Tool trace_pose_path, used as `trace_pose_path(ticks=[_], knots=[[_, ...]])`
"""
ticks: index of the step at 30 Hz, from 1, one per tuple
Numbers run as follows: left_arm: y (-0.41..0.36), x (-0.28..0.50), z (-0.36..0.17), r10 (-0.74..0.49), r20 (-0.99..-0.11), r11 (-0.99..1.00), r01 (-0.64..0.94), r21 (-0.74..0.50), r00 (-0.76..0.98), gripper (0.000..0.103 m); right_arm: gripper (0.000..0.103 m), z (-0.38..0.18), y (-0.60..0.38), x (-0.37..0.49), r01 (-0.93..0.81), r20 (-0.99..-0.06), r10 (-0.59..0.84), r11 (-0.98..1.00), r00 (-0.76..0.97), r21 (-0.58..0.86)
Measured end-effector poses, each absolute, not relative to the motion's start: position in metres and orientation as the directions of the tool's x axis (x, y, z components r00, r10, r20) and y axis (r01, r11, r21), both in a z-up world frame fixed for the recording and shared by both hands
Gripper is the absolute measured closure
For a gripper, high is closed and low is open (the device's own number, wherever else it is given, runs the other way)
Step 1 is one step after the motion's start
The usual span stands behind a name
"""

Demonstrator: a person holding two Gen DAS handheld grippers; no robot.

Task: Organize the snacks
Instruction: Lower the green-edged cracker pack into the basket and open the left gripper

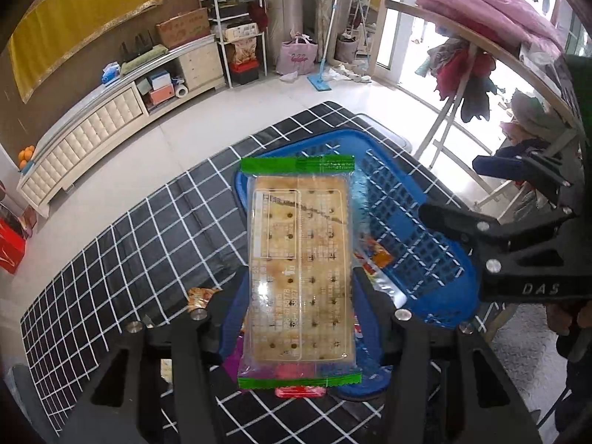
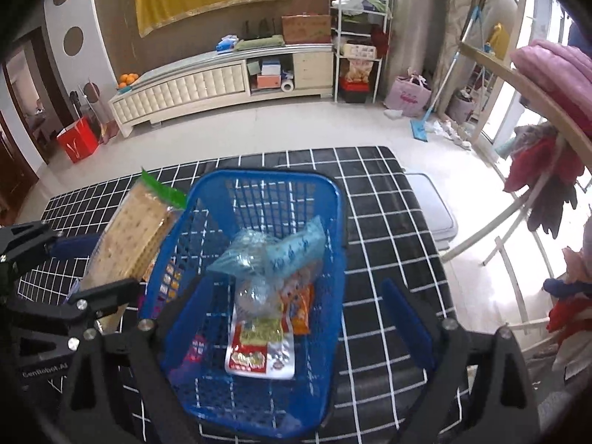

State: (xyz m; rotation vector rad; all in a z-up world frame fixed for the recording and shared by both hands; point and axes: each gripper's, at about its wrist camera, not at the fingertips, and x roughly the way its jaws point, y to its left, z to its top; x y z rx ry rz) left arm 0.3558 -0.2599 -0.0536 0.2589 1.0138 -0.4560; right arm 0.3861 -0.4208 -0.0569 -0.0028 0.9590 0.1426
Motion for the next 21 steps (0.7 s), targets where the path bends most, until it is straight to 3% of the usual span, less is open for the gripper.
trace_pose_path(ticks=[21], knots=[[-0.334,0.347,-0.107,-0.293,-0.903,0.849,0.52,-0.094,0.314,0.051,0.008,-0.104,-0.481,0.342,0.012,-0.847,0.1,0.992,0.522,0.125]])
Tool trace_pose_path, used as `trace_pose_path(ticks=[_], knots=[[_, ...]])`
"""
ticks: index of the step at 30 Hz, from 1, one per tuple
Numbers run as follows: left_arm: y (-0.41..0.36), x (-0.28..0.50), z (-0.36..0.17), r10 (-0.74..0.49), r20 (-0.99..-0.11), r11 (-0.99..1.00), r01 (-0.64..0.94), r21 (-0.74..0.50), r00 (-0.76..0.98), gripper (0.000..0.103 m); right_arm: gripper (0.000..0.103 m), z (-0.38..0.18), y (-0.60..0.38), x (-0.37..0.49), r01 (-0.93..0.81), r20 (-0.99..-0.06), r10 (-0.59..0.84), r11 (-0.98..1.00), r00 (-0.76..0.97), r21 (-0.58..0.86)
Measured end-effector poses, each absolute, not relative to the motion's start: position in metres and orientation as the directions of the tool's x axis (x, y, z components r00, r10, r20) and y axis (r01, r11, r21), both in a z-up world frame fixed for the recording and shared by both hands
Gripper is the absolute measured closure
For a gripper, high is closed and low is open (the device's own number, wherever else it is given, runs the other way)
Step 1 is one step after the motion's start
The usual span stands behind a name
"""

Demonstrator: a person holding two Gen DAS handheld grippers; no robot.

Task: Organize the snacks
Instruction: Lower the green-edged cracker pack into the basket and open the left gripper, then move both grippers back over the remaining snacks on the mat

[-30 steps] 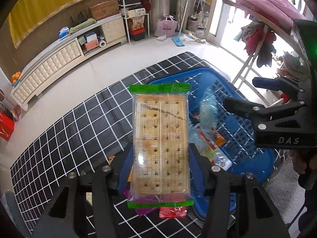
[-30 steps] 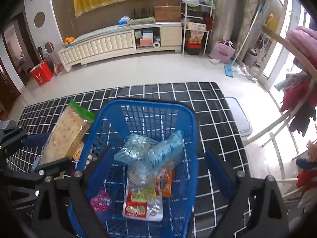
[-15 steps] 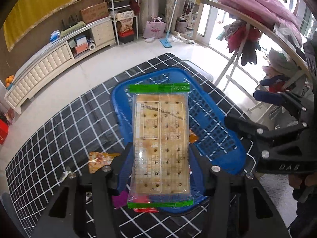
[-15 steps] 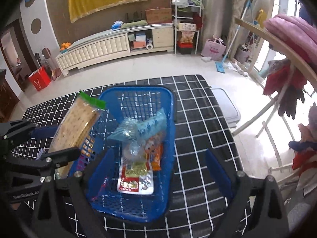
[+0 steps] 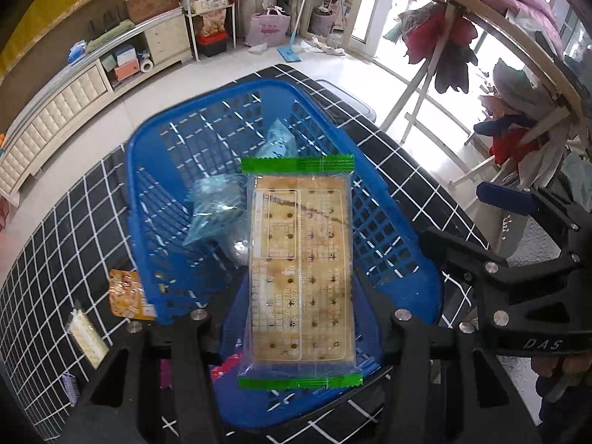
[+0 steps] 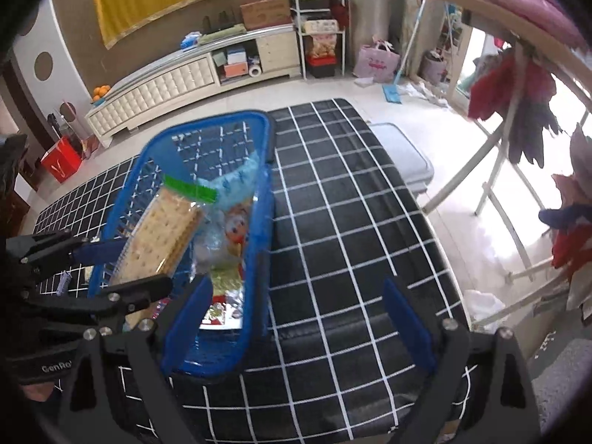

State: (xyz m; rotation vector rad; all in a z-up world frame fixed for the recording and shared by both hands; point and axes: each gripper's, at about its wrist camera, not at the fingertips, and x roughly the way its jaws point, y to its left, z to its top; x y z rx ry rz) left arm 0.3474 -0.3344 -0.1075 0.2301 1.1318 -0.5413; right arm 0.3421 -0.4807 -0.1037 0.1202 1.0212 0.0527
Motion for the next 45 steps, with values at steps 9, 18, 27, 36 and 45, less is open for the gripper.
trace_pose_path(ticks=[9,18,27,36,45], knots=[[-0.351,0.349,-0.123,-0.277,-0.916,0.844,0.529,-0.087,0.292,0.051,0.008,-0.115,-0.495,0.332,0.046,-0.859,0.099,0.989,0.503,0.141],[-0.346,0.345,-0.115,-0.296,-0.903,0.84,0.535,-0.091,0.312,0.034,0.008,-0.104,-0.495,0.322,0.047,-0.855,0.089,0.99,0.51,0.13],[-0.31,0.325,-0.082,-0.309,-0.878,0.838,0.541,-0.069,0.366,0.031,0.008,-0.081,-0.468,0.315,0.018,-0.846,0.098,0.992,0.524,0.125],[-0.234,0.302,-0.05,-0.308,-0.844,0.869,0.491,-0.061,0.44,0.028,0.008,-0.051,-0.409,0.31,-0.062,-0.829,0.128,0.992,0.545,0.112],[-0.144,0.283,-0.038,-0.273,-0.83,0.912,0.404,-0.064,0.486,0.028,0.008,-0.037,-0.327,0.309,-0.171,-0.823,0.182,0.98,0.538,0.105]])
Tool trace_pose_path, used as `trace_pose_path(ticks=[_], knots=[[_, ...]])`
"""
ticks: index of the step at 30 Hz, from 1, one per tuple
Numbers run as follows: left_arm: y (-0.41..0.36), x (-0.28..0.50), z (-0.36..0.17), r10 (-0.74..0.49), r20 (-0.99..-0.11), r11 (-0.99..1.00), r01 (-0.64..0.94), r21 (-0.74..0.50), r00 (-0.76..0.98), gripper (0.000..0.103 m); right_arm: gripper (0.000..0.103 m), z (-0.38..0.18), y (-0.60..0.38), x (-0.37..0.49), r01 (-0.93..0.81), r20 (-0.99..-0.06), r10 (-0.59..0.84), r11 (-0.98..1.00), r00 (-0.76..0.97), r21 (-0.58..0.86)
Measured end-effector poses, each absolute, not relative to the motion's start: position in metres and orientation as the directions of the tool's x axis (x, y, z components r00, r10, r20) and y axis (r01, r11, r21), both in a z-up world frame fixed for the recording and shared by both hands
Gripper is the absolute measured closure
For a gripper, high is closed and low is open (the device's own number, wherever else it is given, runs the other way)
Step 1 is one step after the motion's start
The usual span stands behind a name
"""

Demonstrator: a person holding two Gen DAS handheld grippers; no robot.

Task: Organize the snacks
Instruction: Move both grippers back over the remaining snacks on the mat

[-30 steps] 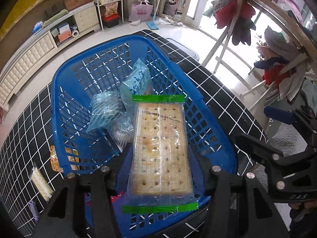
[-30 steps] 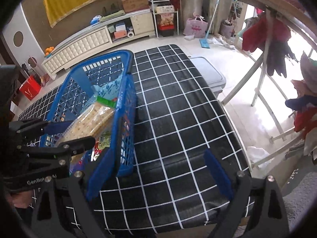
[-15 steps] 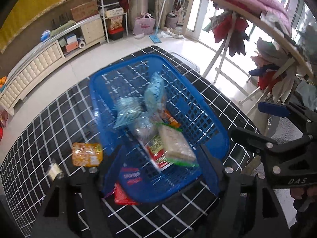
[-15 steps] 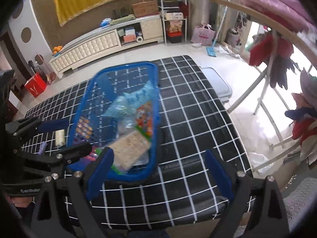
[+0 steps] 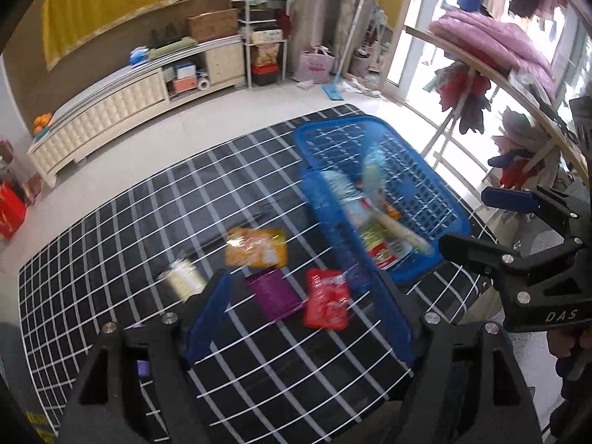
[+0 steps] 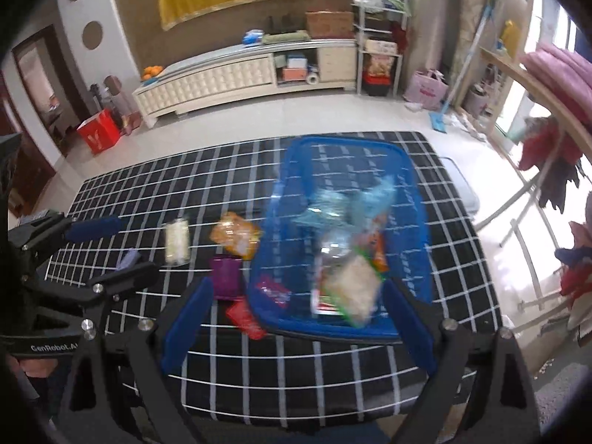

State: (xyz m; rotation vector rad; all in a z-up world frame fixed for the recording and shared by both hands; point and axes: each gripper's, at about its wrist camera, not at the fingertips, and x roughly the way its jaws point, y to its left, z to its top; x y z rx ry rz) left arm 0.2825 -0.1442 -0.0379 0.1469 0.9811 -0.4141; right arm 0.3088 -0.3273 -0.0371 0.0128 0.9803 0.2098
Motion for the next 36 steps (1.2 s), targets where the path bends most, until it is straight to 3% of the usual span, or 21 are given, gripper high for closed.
trace_pose_path(ticks=[20,36], knots=[[0.025,0.263,-0.057,-0.17,-0.844,0.977,0.198,-0.077,0.509,0.025,0.008,-0.064,-0.176,0.326,-0.351,-0.849,0.289,0.927,0.443,0.133],[0.094,0.302,-0.135,-0.154,-0.9,0.988,0.082,-0.133,0.408,0.025,0.008,-0.132,-0.111,0.379,-0.42,-0.905,0.28,0.898,0.321,0.129]])
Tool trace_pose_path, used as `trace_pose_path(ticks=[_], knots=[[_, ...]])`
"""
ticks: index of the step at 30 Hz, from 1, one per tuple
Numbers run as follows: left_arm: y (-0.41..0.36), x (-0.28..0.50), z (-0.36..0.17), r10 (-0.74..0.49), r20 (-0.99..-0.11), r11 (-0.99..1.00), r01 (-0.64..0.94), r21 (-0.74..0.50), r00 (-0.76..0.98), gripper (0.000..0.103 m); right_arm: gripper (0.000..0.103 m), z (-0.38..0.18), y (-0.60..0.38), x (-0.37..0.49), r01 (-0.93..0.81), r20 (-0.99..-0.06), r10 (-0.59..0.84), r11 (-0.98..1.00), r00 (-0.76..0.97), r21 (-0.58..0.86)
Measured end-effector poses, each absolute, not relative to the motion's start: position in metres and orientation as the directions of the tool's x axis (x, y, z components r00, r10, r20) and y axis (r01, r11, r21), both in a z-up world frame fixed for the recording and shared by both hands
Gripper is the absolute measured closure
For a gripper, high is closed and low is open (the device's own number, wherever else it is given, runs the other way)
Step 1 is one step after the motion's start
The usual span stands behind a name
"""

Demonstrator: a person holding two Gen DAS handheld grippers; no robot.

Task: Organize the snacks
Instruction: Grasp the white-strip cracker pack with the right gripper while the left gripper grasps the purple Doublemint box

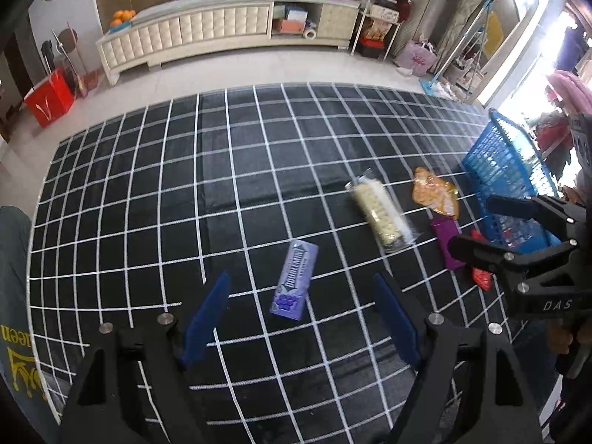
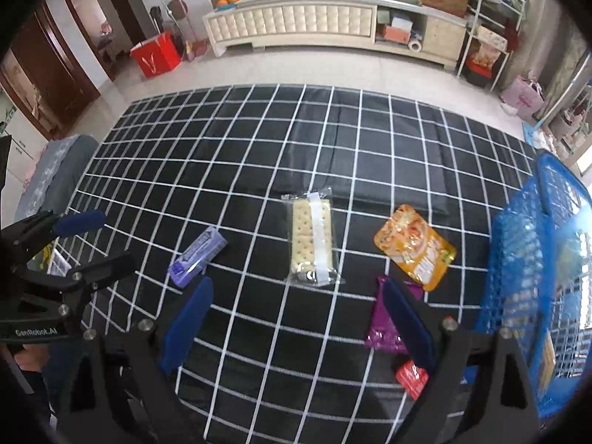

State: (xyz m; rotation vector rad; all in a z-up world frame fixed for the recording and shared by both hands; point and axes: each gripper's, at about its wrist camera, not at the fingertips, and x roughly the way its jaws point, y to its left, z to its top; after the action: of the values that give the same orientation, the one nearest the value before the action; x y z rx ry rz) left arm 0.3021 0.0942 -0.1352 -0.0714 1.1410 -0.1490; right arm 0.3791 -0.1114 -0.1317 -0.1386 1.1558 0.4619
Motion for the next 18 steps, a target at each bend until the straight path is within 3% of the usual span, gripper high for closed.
trace_pose_path(ticks=[16,18], knots=[[0.096,0.34,-0.228,-0.194,-0.945,0.978,0.125,-0.166,0.263,0.025,0.008,-0.202,-0.09,0.427,-0.444,-0.945,0.227,0.89,0.234,0.104],[0.094,0.341,-0.231,-0.188,-0.945,0.978,0.139,-0.156,0.267,0.03,0.008,-0.207,-0.089,0.43,-0.449,-0.946,0.23,0.887,0.229,0.107]])
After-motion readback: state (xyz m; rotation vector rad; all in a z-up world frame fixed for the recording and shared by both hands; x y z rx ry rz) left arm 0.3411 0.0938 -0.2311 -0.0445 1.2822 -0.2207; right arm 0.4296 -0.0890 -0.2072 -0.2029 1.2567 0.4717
